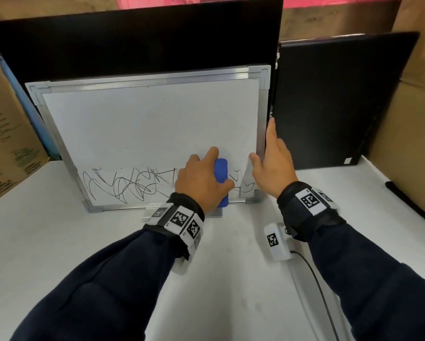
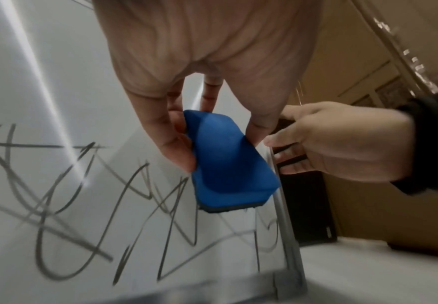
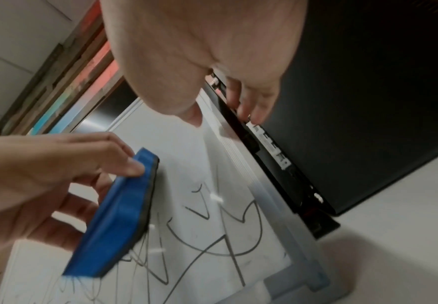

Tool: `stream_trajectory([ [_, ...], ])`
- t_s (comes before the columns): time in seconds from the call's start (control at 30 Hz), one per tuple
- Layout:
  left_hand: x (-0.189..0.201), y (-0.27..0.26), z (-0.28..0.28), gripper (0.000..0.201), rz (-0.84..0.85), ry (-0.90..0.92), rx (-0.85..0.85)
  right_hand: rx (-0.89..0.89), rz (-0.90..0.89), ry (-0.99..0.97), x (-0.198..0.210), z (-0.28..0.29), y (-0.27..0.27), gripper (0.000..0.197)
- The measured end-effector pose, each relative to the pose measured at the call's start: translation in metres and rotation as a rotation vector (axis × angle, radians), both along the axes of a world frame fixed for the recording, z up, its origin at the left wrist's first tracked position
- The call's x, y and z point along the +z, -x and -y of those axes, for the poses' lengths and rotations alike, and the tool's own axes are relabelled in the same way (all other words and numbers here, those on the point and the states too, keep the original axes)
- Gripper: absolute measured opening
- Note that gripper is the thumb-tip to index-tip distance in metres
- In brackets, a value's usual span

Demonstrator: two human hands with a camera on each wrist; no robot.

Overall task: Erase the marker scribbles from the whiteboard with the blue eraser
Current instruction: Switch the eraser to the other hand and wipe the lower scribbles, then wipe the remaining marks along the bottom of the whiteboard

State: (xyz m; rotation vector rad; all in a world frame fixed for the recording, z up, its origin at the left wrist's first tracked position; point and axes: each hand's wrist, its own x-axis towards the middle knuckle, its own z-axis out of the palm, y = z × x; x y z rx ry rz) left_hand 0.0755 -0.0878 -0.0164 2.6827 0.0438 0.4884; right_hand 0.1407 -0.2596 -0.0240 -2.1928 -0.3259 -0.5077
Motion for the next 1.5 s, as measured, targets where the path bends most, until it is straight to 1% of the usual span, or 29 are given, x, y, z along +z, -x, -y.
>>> stream_trajectory([
  [0.07, 0.012, -0.002, -0.001, 0.048, 0.083, 0.085, 0.003, -0.049, 0.135, -0.007, 0.005, 0.003, 0.004, 0.088],
  [0.1, 0.019, -0.003, -0.003, 0.049, 0.116, 0.119, 0.002, -0.036, 0.223, -0.013, 0.008, 0.005, 0.007, 0.085],
  [0.17, 0.033, -0.005, -0.006, 0.050, 0.159, 0.171, -0.006, 0.116, 0.346, -0.001, 0.016, 0.009, 0.015, 0.072],
  [0.23, 0.041, -0.008, -0.011, 0.050, 0.202, 0.222, -0.014, 0.320, 0.350, 0.085, 0.022, 0.008, 0.028, 0.060],
  [0.27, 0.044, -0.009, -0.013, 0.050, 0.220, 0.254, -0.011, 0.394, 0.309, 0.137, 0.023, 0.006, 0.034, 0.059],
  [0.33, 0.045, -0.010, -0.017, 0.051, 0.237, 0.319, 0.008, 0.462, 0.200, 0.214, 0.020, -0.002, 0.040, 0.066],
  [0.4, 0.043, -0.010, -0.018, 0.052, 0.215, 0.398, 0.022, 0.443, 0.149, 0.244, 0.012, -0.007, 0.041, 0.075],
  [0.47, 0.038, -0.009, -0.017, 0.046, 0.187, 0.506, -0.001, 0.388, 0.133, 0.238, 0.005, -0.008, 0.039, 0.080],
  [0.6, 0.034, 0.000, -0.012, 0.019, 0.098, 0.737, -0.103, 0.238, 0.128, 0.255, -0.004, -0.004, 0.034, 0.076],
  [0.63, 0.033, 0.002, -0.011, 0.016, 0.064, 0.787, -0.129, 0.219, 0.133, 0.260, -0.005, -0.004, 0.034, 0.076],
  [0.7, 0.032, 0.007, -0.016, 0.021, -0.012, 0.841, -0.165, 0.189, 0.158, 0.283, -0.006, -0.004, 0.034, 0.079],
  [0.73, 0.031, 0.009, -0.021, 0.024, -0.030, 0.839, -0.168, 0.169, 0.173, 0.321, -0.005, -0.004, 0.034, 0.079],
  [0.77, 0.030, 0.011, -0.029, 0.027, -0.012, 0.815, -0.155, 0.150, 0.181, 0.384, -0.003, -0.004, 0.034, 0.077],
  [0.83, 0.028, 0.013, -0.051, 0.027, 0.138, 0.688, -0.066, 0.130, 0.176, 0.529, -0.001, -0.001, 0.034, 0.077],
  [0.9, 0.027, 0.017, -0.082, 0.025, 0.334, 0.566, 0.080, 0.128, 0.185, 0.614, 0.000, 0.004, 0.032, 0.079],
  [1.0, 0.015, 0.023, -0.137, 0.029, 0.535, 0.531, 0.302, 0.136, 0.240, 0.701, 0.001, 0.014, 0.026, 0.080],
  [1.1, -0.006, 0.028, -0.184, 0.039, 0.600, 0.640, 0.558, 0.139, 0.229, 0.767, 0.005, 0.021, 0.020, 0.084],
  [1.2, -0.019, 0.036, -0.212, 0.052, 0.567, 0.730, 0.727, 0.130, 0.207, 0.778, 0.006, 0.022, 0.020, 0.087],
  [1.27, -0.028, 0.037, -0.231, 0.057, 0.511, 0.746, 0.755, 0.125, 0.193, 0.783, 0.005, 0.018, 0.022, 0.086],
  [1.37, -0.043, 0.034, -0.243, 0.051, 0.466, 0.863, 0.638, 0.103, 0.164, 0.793, 0.004, 0.015, 0.026, 0.082],
  [1.43, -0.048, 0.033, -0.241, 0.046, 0.440, 0.878, 0.603, 0.089, 0.133, 0.804, 0.006, 0.013, 0.028, 0.081],
  [1.5, -0.049, 0.033, -0.242, 0.047, 0.446, 0.888, 0.596, 0.073, 0.087, 0.820, 0.008, 0.009, 0.032, 0.083],
])
